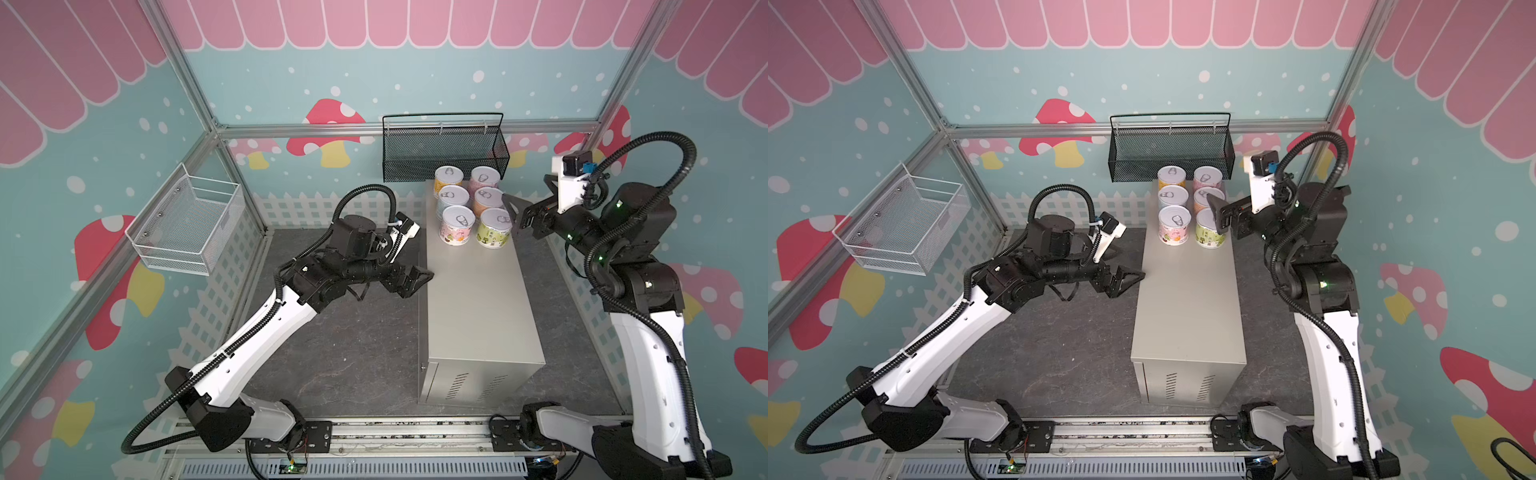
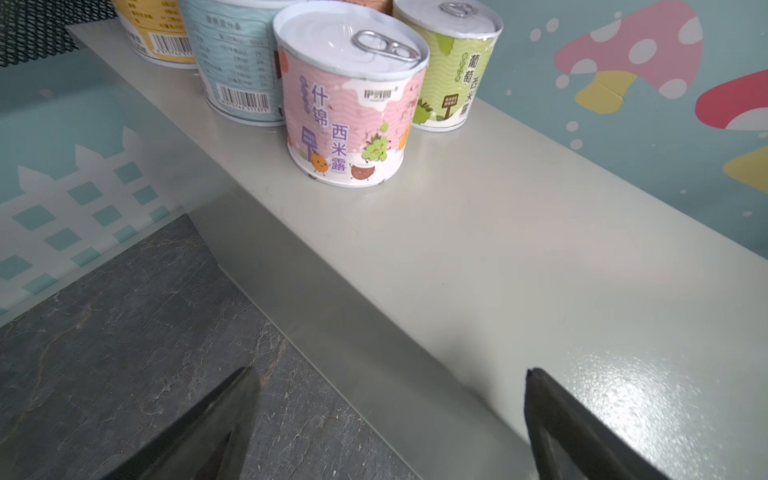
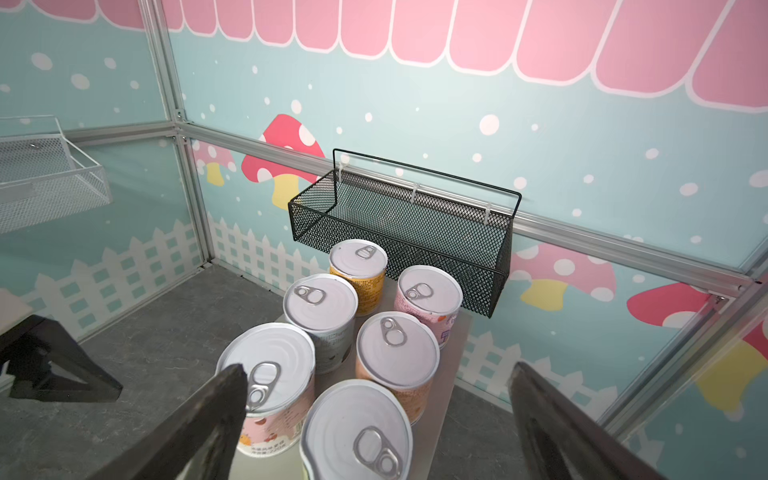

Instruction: Place and organize the canned foods onto the counter

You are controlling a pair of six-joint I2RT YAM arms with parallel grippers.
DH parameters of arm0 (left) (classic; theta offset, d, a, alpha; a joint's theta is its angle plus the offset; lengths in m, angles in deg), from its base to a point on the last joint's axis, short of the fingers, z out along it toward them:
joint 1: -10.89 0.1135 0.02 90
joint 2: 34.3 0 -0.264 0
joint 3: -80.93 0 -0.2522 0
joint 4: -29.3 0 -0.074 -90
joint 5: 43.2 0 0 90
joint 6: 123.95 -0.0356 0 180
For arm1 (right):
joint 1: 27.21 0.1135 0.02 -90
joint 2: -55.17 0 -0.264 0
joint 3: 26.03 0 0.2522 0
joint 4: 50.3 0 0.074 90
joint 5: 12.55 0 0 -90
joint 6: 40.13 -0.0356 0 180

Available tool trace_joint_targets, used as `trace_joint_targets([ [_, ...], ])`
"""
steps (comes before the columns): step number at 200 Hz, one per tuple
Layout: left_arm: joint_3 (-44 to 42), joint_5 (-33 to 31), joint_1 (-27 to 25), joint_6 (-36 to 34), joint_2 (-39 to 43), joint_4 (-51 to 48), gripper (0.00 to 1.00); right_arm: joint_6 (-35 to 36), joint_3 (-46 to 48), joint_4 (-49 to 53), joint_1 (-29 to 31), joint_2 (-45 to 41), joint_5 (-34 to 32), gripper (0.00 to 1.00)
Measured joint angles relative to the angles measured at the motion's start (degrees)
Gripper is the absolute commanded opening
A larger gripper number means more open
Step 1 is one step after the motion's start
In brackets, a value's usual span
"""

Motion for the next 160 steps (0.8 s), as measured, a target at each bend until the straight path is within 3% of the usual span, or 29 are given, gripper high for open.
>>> trace_joint_targets([
  [44,0.0,-1.2,-0.2,-0.2,0.4,-1.6,0.99,-1.4,-7.6,2.5,-6.6,9.0,3.2,0.99],
  [72,0.0,-6.4,-0.2,-0.2,2.1,-2.1,0.99,-3.6,-7.6,2.2,-14.8,11.0,6.5,0.99],
  [115,0.0,-13.9,4.1,1.5,5.8,-2.3,0.99,-7.1,4.5,-3.1,-27.2,7.7,11.2,0.99],
  [160,-1.7,-17.0,13.7,4.2,6.0,-3.2,0.99,-10.5,18.4,-15.5,-29.8,6.9,20.3,0.99],
])
